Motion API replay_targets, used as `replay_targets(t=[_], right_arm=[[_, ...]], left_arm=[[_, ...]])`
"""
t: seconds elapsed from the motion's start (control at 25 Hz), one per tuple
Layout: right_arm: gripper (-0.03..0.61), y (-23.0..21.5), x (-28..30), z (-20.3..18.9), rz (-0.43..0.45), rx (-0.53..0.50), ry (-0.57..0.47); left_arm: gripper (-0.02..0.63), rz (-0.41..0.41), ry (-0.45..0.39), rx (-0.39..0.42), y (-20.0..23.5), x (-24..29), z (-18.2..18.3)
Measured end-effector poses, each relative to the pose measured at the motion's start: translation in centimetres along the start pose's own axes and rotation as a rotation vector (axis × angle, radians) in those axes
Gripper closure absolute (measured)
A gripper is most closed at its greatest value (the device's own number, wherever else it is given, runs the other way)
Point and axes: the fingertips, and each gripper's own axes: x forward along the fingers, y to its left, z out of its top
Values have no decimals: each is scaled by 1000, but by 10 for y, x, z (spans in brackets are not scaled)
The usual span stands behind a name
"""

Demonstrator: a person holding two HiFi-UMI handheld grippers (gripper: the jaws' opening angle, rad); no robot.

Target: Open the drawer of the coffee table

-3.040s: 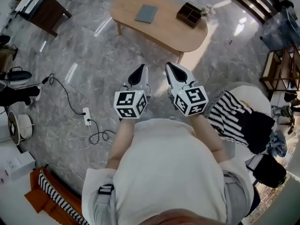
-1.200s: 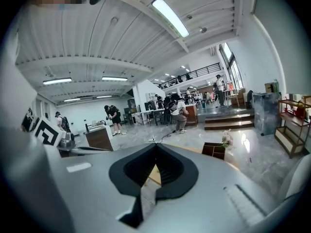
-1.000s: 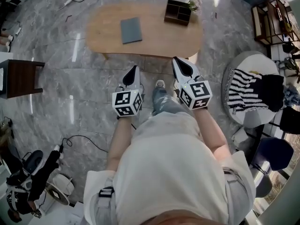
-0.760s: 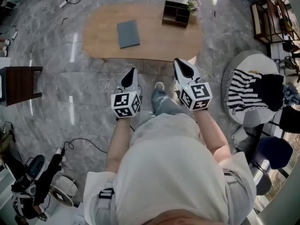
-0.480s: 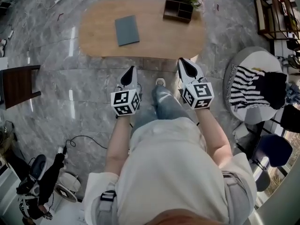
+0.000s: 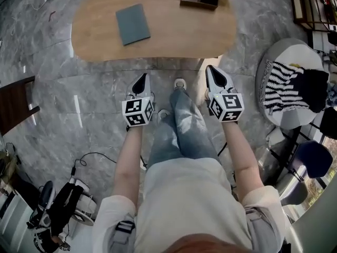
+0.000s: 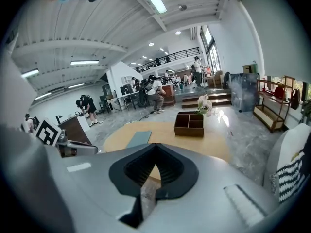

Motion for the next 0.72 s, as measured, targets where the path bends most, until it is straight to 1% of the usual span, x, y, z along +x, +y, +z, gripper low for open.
replay_targets(t=[0.2, 0.36, 0.44, 0.48, 0.56, 0.64, 0.72], right_arm=[[575, -28, 24, -54, -27, -13, 44], [575, -60, 41, -99, -70, 1, 90], [555, -72, 52, -120, -83, 10, 112], [552, -77, 58, -129, -89, 14, 120], [548, -88, 68, -147, -102, 29, 132], [531, -99, 76, -163, -116, 41, 144], [506, -110, 84, -178, -130, 42, 159]], left_arm=[[612, 11, 31, 50, 18, 40, -48], [612, -13, 73, 38, 24, 75, -81], [580, -23, 88, 33, 30, 91, -94], [576, -24, 92, 36, 34, 99, -100], [534, -21, 96, 56, 42, 115, -109], [473, -16, 99, 86, 48, 131, -119], [443, -17, 114, 101, 54, 145, -129]])
